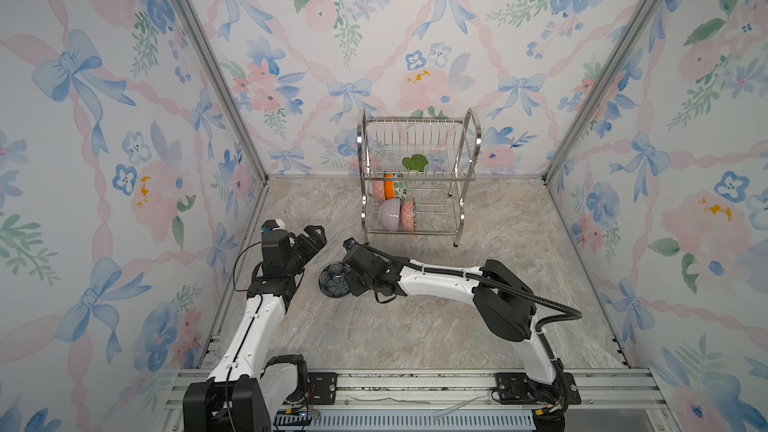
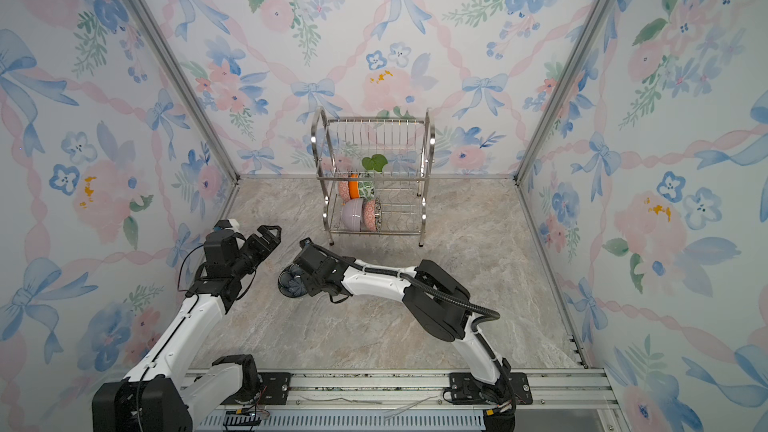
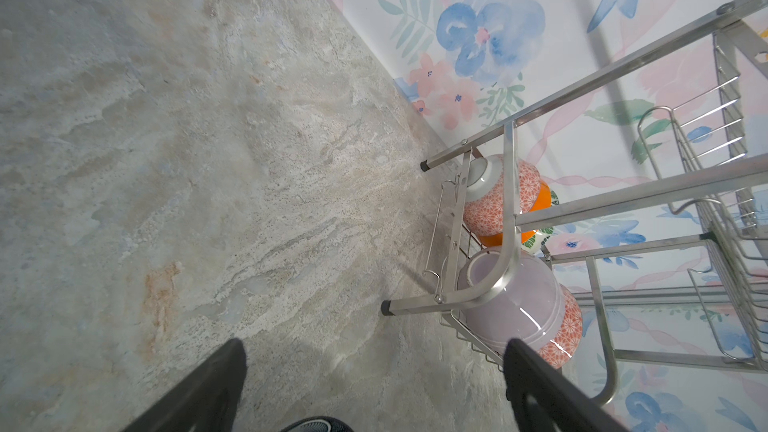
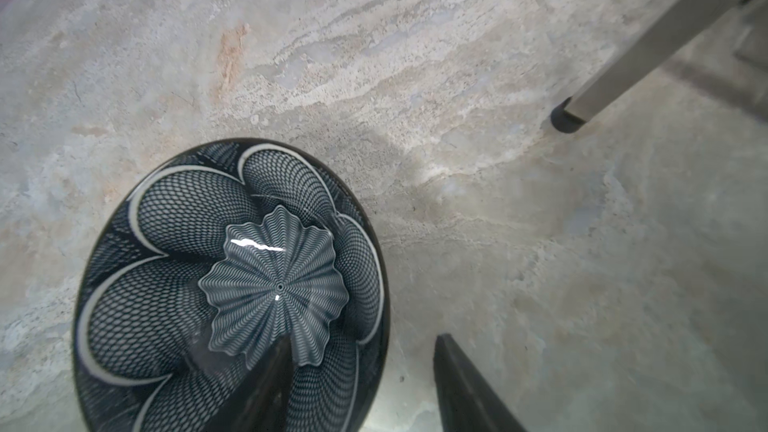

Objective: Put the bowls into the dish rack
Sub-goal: 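Grip the black-and-white bowl rim with the right gripper and lift it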

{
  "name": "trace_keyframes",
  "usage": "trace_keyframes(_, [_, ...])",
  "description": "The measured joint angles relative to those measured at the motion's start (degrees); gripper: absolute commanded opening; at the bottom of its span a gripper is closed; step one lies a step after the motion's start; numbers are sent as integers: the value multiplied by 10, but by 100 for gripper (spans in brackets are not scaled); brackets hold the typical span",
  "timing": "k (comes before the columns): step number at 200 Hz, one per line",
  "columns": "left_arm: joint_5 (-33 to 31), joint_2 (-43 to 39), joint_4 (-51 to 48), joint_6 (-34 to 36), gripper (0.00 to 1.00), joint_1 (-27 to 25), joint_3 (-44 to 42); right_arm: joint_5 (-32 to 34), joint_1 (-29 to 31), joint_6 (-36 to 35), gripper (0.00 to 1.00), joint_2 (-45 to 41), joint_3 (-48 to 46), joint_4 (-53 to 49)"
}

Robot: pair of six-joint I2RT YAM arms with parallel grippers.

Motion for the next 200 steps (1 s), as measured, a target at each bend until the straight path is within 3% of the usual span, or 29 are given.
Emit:
trace_keyframes(54, [6,5,0,0,98,0,0,-15,-8,7,10,21,30,-10])
trace_keyframes(79, [8,5,0,0,98,-3,2,-23,-13,13,1,8,22,-6])
trace_keyframes(101, [6,5,0,5,98,-31,10,-10,-21,12,0,-31,-33,-2])
trace_keyframes(134, [-4,9,9,20,98,-109,29,10,-63,10,0,-154,-188,0])
trace_keyframes(200, [-16,79,70,40,98,-234,50,39,-243,-12,0,-381,-417,-33])
